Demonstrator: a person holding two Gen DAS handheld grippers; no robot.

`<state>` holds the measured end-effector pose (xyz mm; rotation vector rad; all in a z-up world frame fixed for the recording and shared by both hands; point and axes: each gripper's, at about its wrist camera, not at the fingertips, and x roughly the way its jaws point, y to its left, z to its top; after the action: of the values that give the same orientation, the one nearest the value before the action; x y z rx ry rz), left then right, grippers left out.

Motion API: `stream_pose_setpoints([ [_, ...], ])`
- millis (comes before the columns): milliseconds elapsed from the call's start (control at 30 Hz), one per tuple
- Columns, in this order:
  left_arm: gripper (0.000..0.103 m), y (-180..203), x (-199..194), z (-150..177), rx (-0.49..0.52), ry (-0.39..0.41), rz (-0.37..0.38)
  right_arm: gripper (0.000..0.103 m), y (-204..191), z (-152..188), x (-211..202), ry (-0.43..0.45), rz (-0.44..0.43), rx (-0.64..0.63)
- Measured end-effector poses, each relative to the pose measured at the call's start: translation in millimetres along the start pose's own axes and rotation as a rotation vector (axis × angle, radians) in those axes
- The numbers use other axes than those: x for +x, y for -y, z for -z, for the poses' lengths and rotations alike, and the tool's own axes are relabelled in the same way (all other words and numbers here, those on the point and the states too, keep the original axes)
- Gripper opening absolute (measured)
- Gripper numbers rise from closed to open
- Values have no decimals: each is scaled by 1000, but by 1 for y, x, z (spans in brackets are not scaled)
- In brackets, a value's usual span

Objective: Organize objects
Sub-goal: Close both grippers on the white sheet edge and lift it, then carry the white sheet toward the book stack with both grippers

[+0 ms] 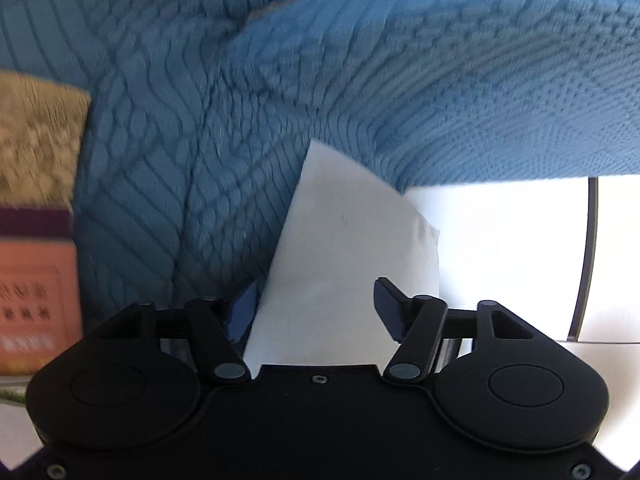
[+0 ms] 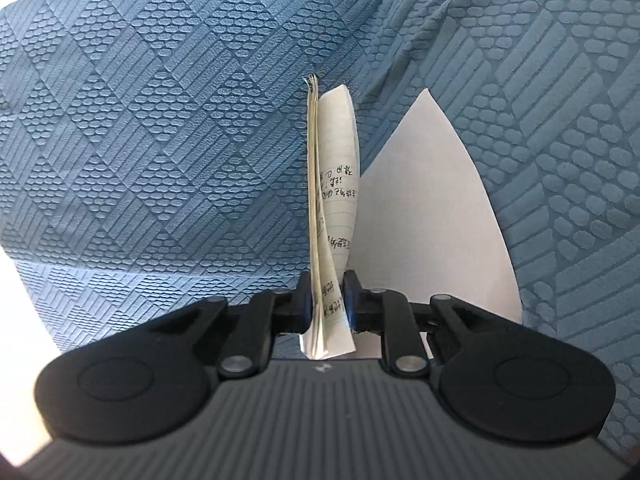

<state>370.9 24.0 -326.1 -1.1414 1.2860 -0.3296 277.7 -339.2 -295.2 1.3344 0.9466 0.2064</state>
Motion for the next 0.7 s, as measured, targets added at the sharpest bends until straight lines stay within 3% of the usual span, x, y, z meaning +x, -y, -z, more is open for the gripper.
stream_pose_setpoints([
  [133,57,5,7,7,23,-24,-17,19,3,-2,-5,-5,-13,20],
  [233,50,3,6,9,-11,-16,5,19,6,-5,-9,4,-18,24],
  [400,37,-3,-1,12,-56,18,135,20,10,-10,-16,44,46,11],
  [500,29,0,-1,14,-65,-7,236,21,17,-15,-17,46,102,18],
  [533,28,4,2,14,-51,-10,239,22,19,-16,-16,34,115,22],
  [600,11,13,7,18,-6,12,172,22,23,-16,-14,19,121,30],
  [700,6,19,15,22,30,2,107,23,21,-17,-15,24,141,-12],
])
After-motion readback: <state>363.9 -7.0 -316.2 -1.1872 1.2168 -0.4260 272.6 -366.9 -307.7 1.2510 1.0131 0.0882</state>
